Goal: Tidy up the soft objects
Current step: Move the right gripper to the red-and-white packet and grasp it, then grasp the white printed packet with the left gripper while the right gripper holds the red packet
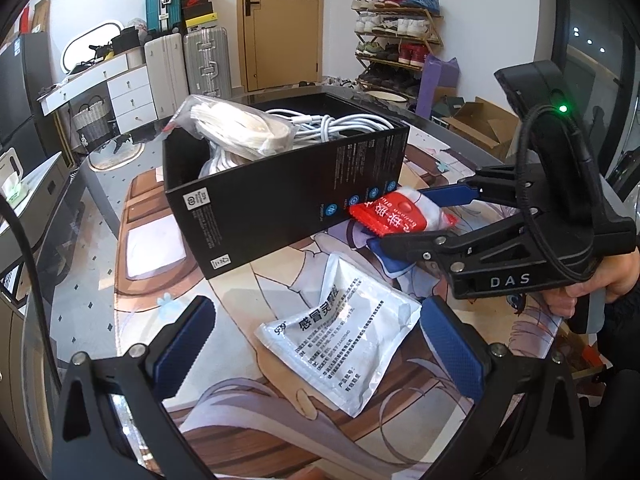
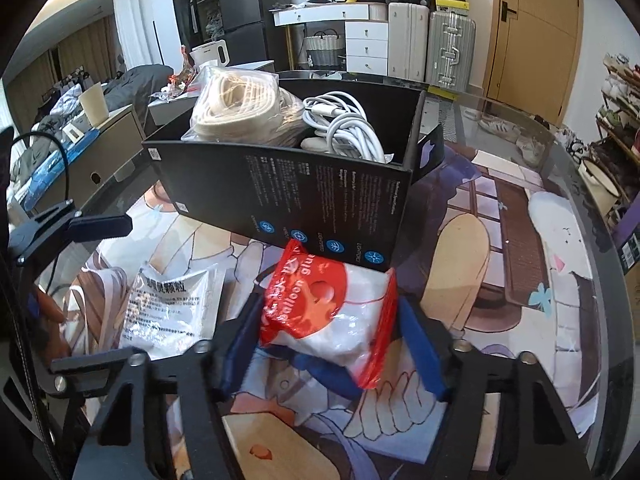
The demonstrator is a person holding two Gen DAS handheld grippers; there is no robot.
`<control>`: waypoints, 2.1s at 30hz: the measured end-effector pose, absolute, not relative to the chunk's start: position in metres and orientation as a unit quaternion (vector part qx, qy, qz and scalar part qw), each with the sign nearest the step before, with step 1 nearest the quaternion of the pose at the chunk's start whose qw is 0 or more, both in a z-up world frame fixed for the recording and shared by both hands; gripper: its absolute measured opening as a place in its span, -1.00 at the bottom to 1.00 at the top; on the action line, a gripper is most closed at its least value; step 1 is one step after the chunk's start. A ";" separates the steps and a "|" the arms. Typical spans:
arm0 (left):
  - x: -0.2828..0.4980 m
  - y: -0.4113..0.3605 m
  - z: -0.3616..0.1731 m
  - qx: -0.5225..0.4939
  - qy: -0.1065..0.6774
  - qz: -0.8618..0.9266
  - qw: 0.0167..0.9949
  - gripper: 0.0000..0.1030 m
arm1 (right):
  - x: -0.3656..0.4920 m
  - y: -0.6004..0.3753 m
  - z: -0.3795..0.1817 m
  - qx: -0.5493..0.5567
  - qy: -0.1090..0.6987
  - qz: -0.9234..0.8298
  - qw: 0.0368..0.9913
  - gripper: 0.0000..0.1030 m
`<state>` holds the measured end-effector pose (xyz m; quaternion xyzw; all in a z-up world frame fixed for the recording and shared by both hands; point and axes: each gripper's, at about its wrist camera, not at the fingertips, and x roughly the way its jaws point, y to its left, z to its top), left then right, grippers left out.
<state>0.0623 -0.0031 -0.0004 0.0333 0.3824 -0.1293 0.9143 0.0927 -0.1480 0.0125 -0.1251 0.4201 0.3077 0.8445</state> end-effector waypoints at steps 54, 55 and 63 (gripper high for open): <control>0.058 0.008 0.020 0.011 0.378 -0.192 0.906 -0.37 | 0.071 -0.175 0.026 -0.107 0.396 0.319 0.854 0.15; 0.058 0.010 0.022 0.005 0.375 -0.190 0.907 -0.38 | 0.070 -0.176 0.028 -0.106 0.393 0.319 0.856 0.15; 0.060 0.011 0.015 0.002 0.386 -0.188 0.903 -0.32 | 0.063 -0.176 0.034 -0.108 0.387 0.319 0.858 0.15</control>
